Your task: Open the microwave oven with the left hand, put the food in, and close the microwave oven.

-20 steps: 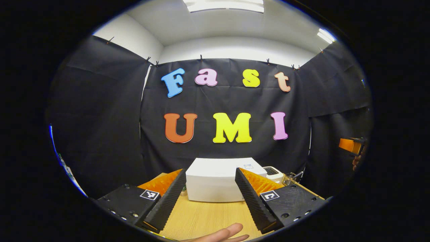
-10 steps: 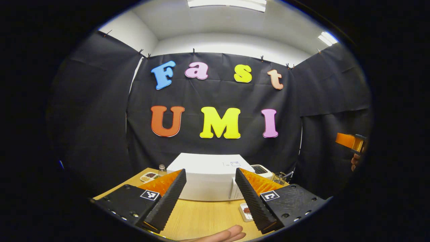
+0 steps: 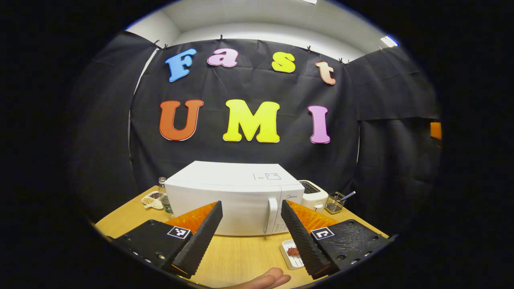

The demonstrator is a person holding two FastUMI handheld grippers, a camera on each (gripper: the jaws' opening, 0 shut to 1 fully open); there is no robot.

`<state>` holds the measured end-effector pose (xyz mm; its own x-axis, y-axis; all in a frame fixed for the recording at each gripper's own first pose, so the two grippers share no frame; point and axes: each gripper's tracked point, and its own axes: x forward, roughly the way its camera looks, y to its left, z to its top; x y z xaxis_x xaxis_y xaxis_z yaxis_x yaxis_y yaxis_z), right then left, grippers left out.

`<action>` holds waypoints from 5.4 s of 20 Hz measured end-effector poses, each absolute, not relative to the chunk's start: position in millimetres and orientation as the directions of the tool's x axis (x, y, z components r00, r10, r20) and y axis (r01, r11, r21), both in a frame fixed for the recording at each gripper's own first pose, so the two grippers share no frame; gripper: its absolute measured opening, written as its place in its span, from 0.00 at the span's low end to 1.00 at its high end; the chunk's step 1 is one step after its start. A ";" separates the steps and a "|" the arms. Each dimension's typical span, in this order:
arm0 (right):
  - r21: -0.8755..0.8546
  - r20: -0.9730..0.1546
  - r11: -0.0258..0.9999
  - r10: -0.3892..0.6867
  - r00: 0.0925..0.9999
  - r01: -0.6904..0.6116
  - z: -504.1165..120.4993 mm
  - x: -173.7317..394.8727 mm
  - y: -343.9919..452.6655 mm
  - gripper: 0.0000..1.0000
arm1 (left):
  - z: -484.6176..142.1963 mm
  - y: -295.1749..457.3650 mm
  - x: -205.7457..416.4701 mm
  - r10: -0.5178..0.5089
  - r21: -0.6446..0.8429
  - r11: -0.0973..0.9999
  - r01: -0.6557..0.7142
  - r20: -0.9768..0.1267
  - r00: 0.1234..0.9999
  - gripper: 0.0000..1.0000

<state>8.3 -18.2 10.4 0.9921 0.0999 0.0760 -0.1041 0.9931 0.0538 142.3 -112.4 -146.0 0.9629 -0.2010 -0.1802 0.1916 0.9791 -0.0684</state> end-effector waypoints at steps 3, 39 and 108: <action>0.051 0.078 0.994 0.092 0.993 -0.096 7.8 13.7 -27.1 0.89 | -173.4 -128.8 163.8 -0.206 -0.047 0.979 0.201 -0.191 0.960 0.93; 0.039 0.023 0.999 0.010 1.000 -0.011 -33.4 6.5 -95.0 0.89 | -279.9 -185.6 253.1 -0.146 -0.041 0.989 0.141 -0.172 0.974 0.12; 0.300 -0.681 0.832 0.529 0.506 -0.466 -299.9 146.4 68.9 0.99 | -57.4 38.3 23.2 0.005 -0.006 1.000 -0.005 -0.003 1.000 0.96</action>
<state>146.4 68.9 -299.9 0.5062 0.5287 -0.6813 -0.4660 0.8325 0.2998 23.2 38.3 -57.4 1.0000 0.0048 -0.0032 -0.0048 1.0000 -0.0056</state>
